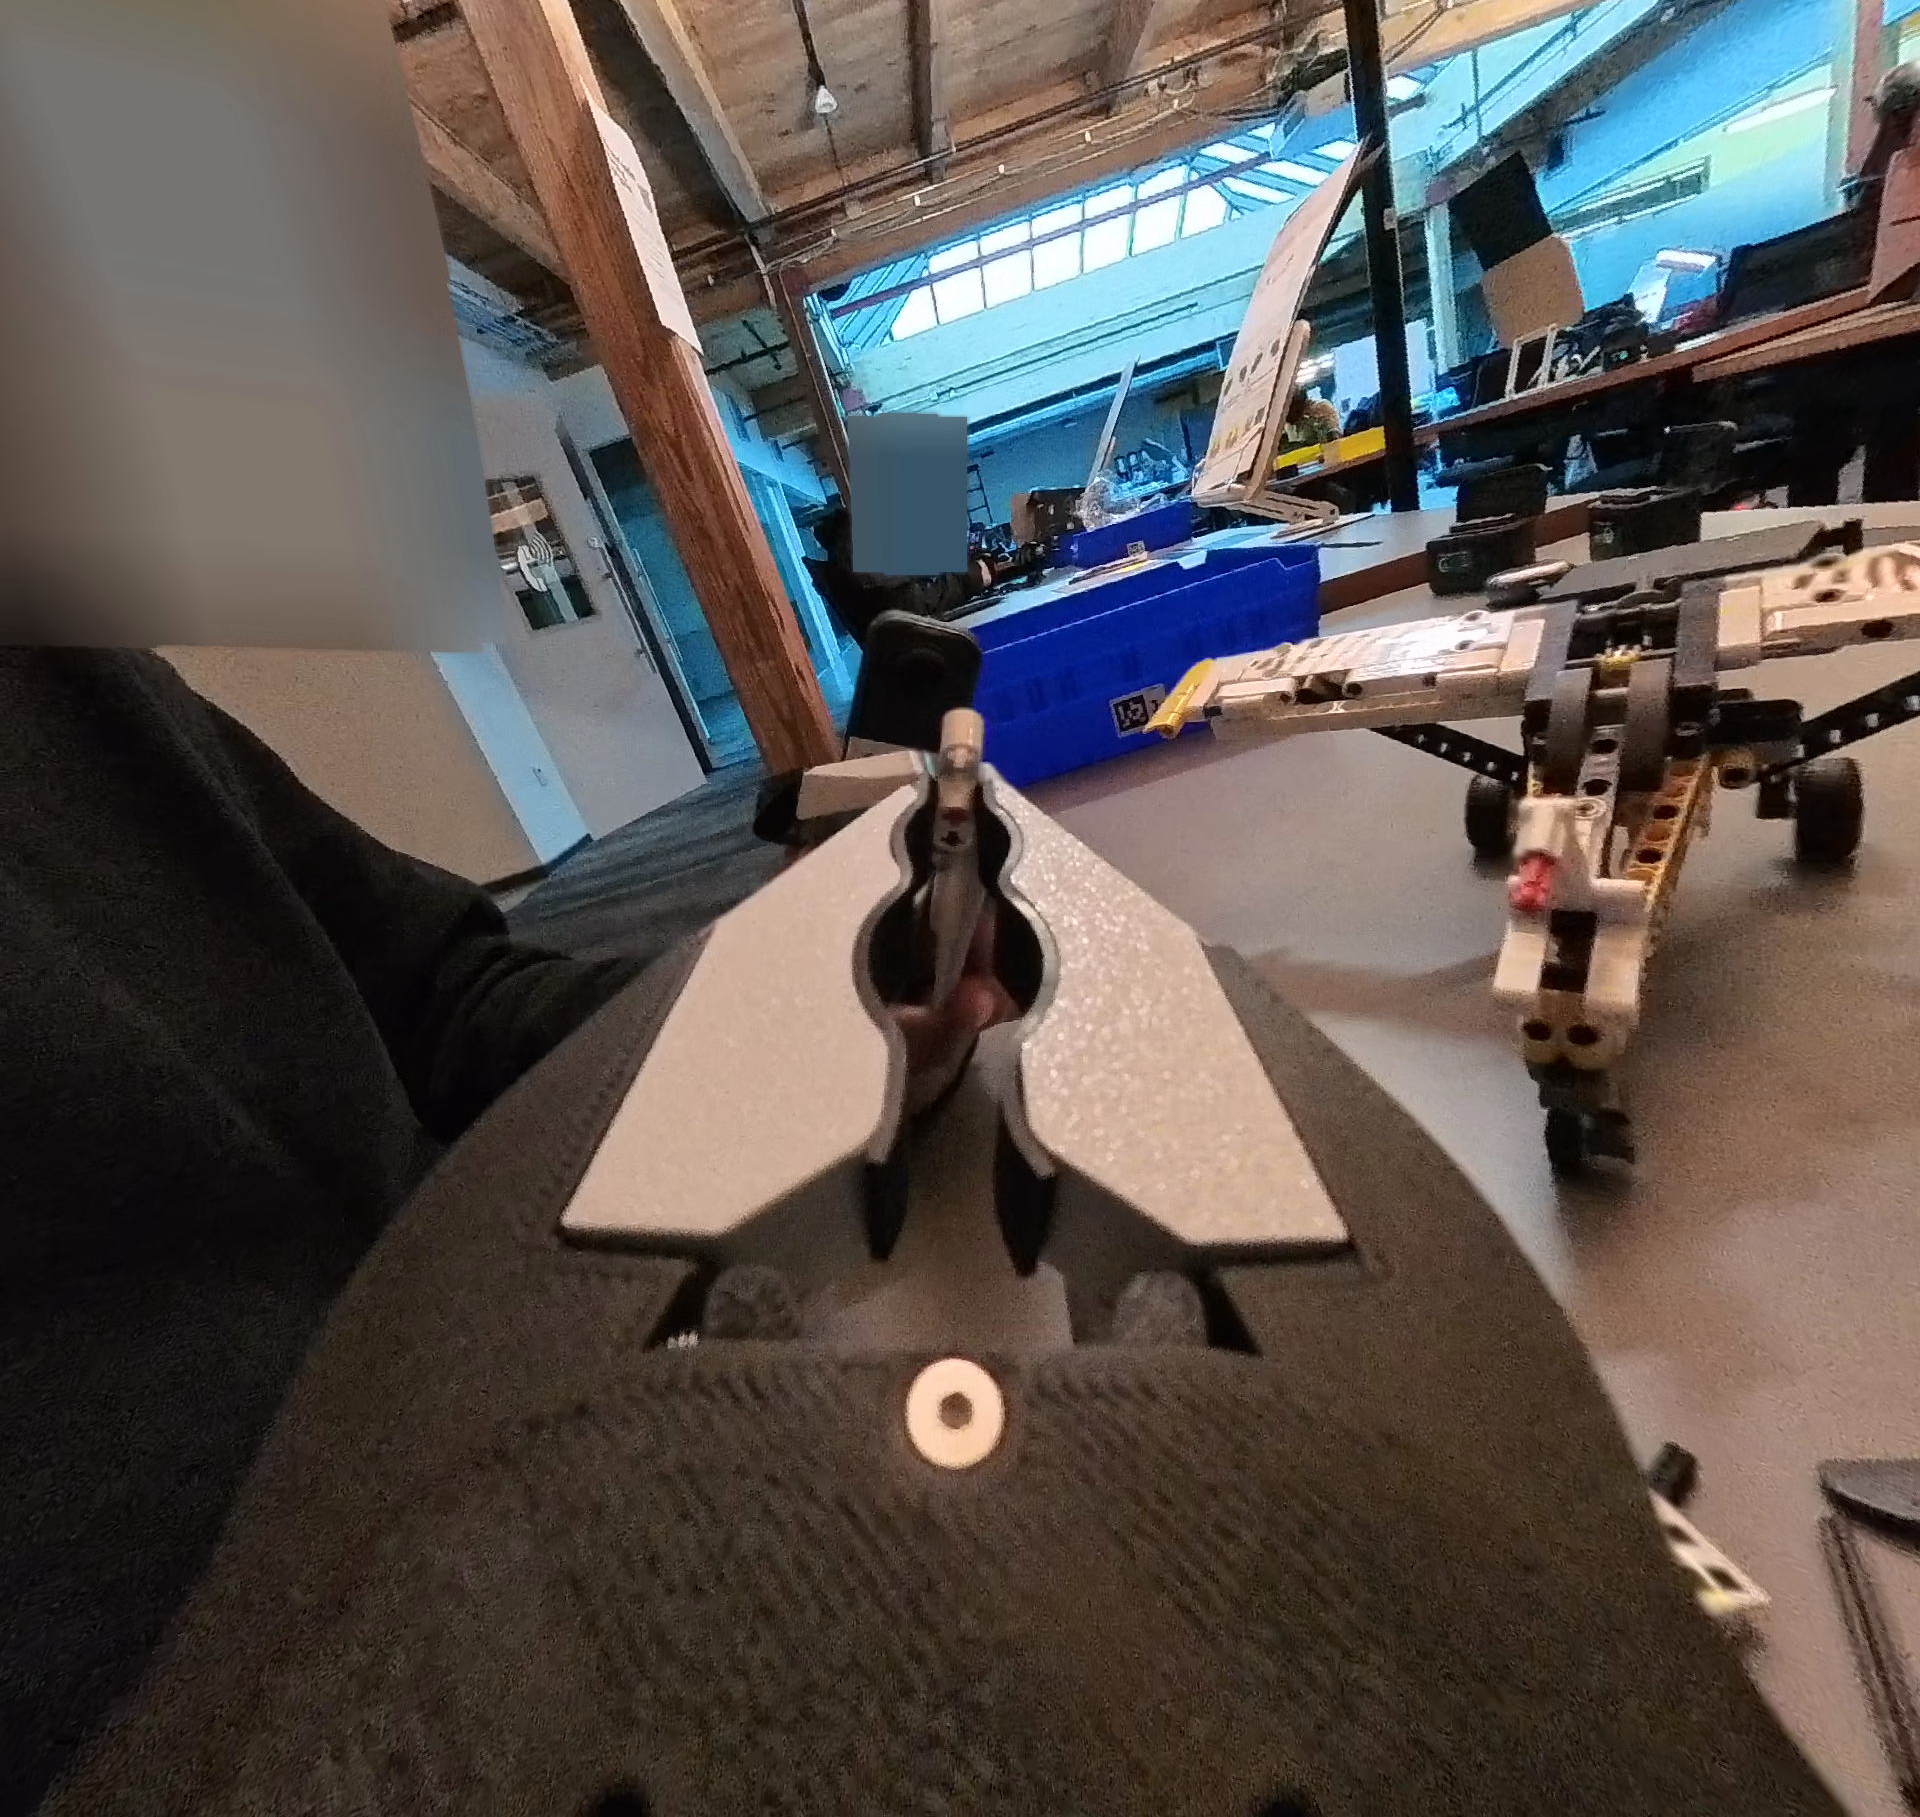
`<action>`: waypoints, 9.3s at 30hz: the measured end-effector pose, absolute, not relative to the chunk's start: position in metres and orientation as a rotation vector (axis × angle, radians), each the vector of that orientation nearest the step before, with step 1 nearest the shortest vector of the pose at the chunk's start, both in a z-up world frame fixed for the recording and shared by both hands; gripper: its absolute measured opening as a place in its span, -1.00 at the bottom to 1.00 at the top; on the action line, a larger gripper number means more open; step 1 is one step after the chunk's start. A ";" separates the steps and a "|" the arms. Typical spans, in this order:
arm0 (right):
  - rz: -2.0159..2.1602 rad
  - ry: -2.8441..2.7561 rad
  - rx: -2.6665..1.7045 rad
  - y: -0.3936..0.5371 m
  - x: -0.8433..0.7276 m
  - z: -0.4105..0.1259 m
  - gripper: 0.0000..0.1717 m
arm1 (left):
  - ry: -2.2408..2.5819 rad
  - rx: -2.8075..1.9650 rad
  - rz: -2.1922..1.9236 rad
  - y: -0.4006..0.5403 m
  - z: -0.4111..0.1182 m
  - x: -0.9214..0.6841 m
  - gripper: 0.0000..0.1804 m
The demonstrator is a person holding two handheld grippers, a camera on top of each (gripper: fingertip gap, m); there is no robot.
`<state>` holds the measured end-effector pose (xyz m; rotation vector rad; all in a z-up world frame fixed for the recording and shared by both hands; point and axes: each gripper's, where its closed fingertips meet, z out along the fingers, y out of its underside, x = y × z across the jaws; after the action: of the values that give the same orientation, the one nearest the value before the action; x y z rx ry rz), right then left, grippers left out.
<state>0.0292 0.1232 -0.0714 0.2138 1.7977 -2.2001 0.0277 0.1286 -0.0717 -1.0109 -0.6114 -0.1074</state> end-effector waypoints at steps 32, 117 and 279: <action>-2.044 1.591 0.366 0.122 0.020 -0.076 -0.95 | -0.663 -1.025 -0.156 0.131 -0.078 0.022 -0.97; -2.091 1.971 0.611 0.156 -0.029 -0.085 -0.94 | -0.734 -0.997 -0.083 0.125 -0.081 0.012 -0.88; -1.023 3.199 0.771 0.306 -0.337 -0.074 -0.88 | -0.850 -0.900 0.203 0.051 -0.078 -0.017 -0.99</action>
<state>-0.3373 0.3064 -0.0741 0.7710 3.1987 -1.0226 -0.0165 0.0511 -0.0780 -0.9004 -0.8499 0.2034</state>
